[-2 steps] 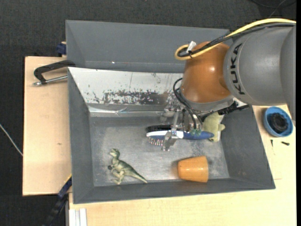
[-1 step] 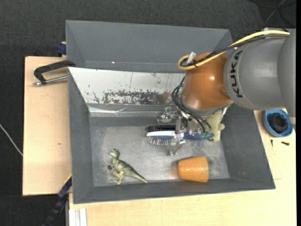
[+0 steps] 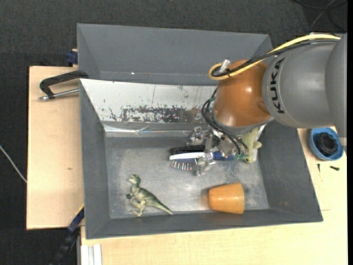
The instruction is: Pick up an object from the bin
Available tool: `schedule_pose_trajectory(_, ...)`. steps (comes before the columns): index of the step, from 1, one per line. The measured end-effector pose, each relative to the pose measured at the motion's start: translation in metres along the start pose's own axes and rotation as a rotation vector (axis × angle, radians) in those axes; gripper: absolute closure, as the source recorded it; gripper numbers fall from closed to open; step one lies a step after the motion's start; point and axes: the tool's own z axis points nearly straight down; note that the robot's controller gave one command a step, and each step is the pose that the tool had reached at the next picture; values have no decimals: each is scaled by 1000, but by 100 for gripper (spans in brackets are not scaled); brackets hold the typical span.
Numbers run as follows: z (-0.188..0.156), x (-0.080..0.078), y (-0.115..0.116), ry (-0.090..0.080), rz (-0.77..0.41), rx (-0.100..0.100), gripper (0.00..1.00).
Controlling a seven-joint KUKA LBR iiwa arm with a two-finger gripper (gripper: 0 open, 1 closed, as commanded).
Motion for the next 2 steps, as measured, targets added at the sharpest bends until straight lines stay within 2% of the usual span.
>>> schedule_pose_trajectory(1,0,0,0,0,0,0,100)
schedule_pose_trajectory(2,-172,-1,-22,-3,4,3,100)
